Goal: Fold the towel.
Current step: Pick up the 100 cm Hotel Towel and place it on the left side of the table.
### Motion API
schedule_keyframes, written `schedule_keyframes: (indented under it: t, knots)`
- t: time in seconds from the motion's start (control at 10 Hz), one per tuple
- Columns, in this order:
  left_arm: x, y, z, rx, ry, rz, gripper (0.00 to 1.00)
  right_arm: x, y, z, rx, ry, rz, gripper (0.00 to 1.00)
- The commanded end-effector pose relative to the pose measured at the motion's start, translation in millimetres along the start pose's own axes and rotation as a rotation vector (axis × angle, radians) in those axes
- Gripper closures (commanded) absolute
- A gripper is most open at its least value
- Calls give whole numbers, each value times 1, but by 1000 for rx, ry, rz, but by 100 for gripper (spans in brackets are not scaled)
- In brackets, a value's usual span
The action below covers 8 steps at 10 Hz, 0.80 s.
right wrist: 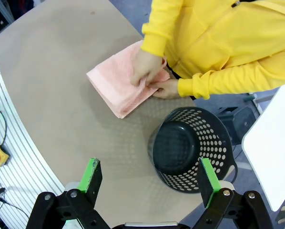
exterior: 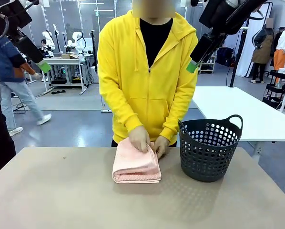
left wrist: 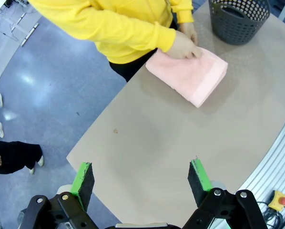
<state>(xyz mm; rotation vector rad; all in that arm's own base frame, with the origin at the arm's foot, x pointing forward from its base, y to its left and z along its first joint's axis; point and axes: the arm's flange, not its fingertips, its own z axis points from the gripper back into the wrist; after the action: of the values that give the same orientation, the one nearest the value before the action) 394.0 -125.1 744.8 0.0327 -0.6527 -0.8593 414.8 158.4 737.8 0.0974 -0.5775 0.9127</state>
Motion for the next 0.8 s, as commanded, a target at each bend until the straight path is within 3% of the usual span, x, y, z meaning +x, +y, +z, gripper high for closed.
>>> schedule_keyframes:
  t: [0.0, 0.7]
  knots:
    - [2, 2, 3, -5, 12, -6, 0, 1, -1, 1, -2, 7, -3, 0]
    - [2, 2, 3, -5, 12, -6, 0, 1, -1, 1, -2, 7, -3, 0]
